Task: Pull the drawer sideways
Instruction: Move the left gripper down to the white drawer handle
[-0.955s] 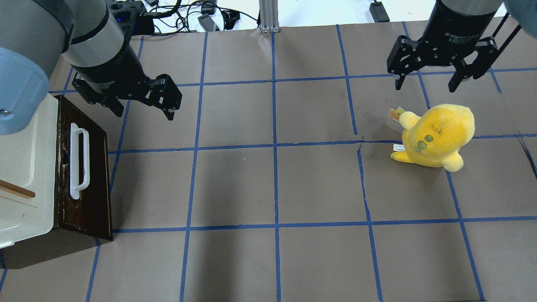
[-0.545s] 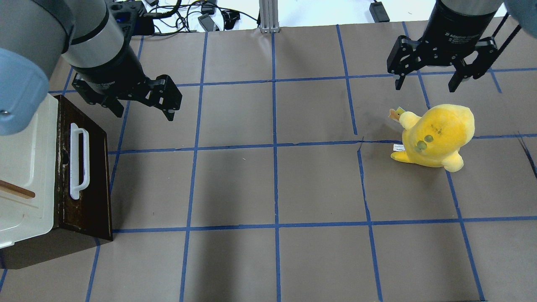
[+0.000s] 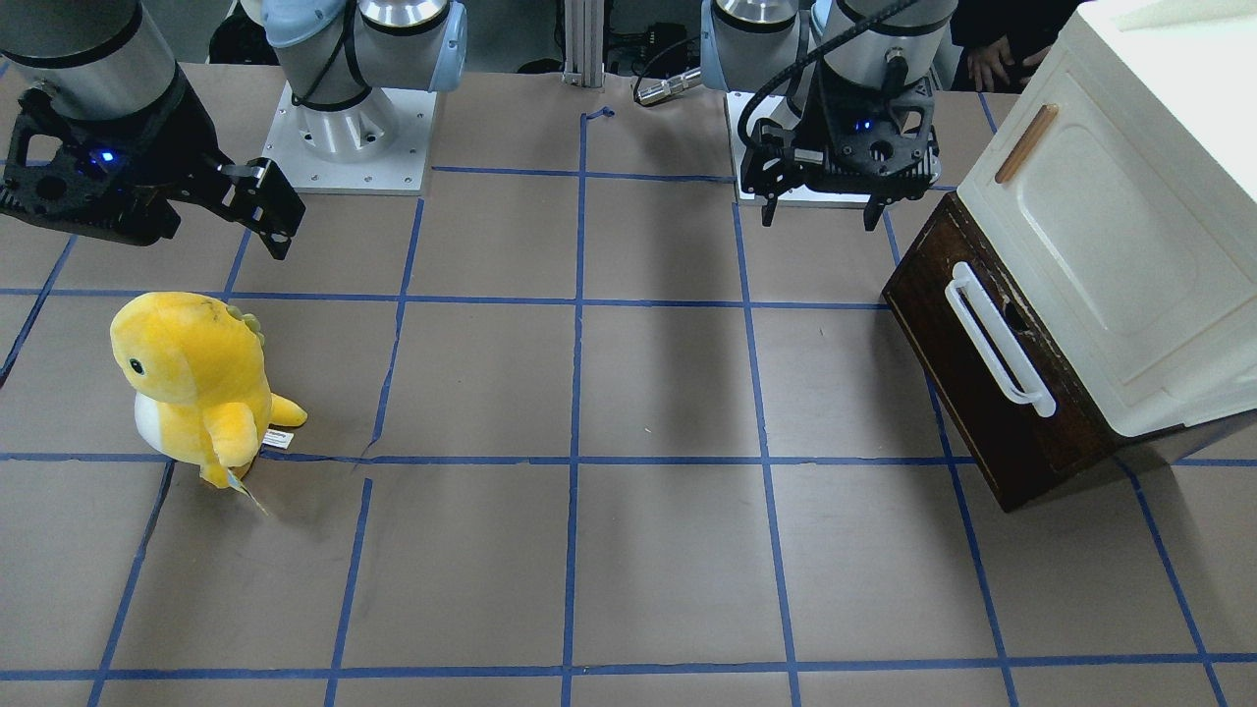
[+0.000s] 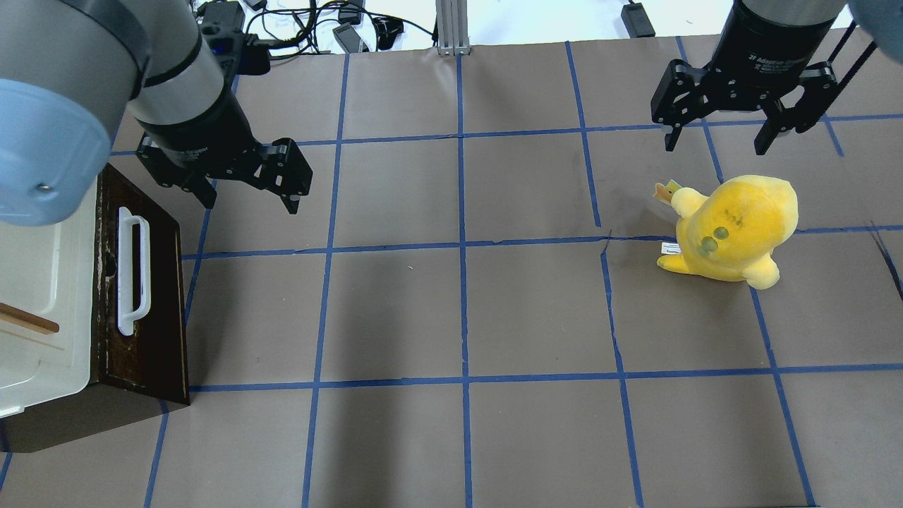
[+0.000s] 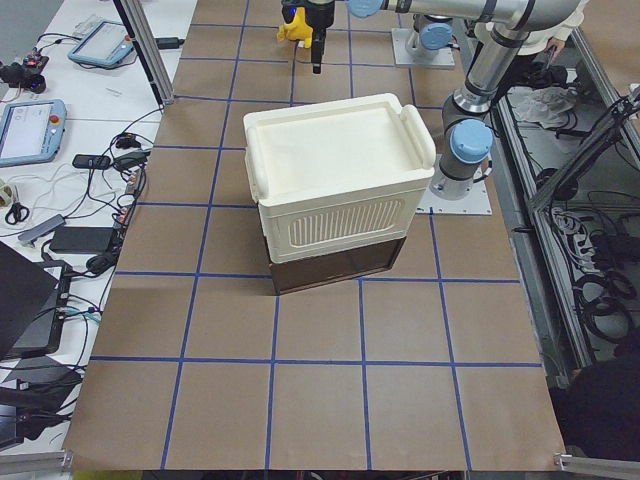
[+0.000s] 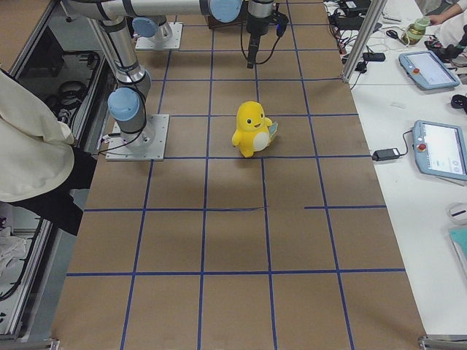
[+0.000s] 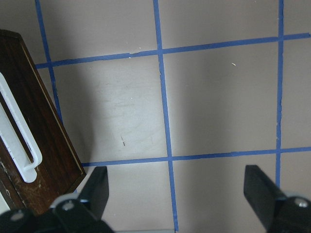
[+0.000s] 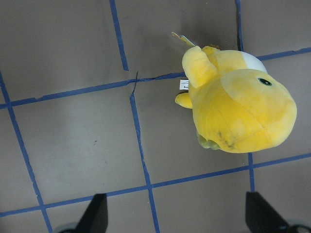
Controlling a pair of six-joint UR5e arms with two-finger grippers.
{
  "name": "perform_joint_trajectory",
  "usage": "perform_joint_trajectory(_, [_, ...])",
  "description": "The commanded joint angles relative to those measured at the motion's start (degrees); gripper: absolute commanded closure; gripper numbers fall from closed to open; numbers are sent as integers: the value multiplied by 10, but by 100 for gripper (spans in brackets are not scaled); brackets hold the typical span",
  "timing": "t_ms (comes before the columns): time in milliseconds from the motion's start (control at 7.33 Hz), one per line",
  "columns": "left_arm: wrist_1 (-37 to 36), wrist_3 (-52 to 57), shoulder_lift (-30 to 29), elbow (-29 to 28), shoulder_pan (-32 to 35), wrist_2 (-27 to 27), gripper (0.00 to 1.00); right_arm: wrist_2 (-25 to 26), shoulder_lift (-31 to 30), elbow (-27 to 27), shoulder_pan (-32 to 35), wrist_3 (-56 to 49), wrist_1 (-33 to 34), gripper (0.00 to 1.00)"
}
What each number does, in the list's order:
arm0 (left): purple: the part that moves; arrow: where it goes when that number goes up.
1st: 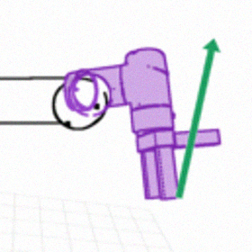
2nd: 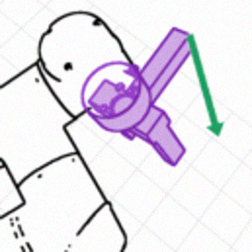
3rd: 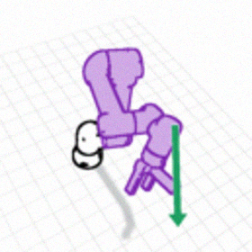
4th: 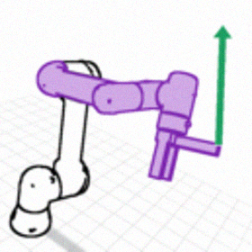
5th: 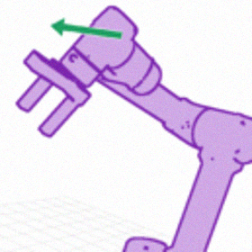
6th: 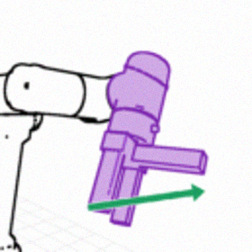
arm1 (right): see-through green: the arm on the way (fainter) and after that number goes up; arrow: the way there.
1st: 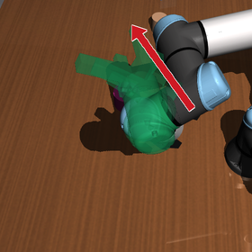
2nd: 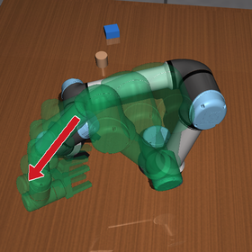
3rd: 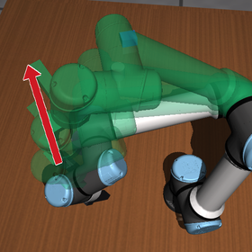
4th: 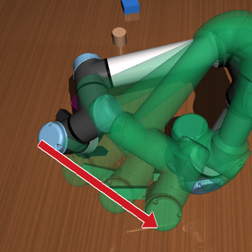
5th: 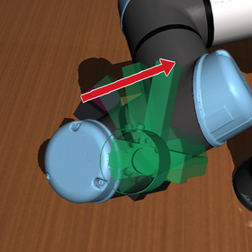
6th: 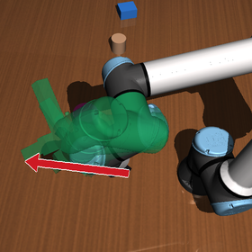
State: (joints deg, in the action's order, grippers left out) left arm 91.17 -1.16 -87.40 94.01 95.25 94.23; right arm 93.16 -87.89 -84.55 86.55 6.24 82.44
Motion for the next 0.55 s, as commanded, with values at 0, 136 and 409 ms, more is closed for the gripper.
perform_joint_trajectory(0, [-33,-8,-37,63,2,16,0,0,0,0,0,0,0,0])
perform_joint_trajectory(136, [-35,-20,-58,84,4,77,0,0,0,0,0,0,0,0])
perform_joint_trajectory(409, [-30,-58,-85,103,25,189,0,0,0,0,0,0,0,0])
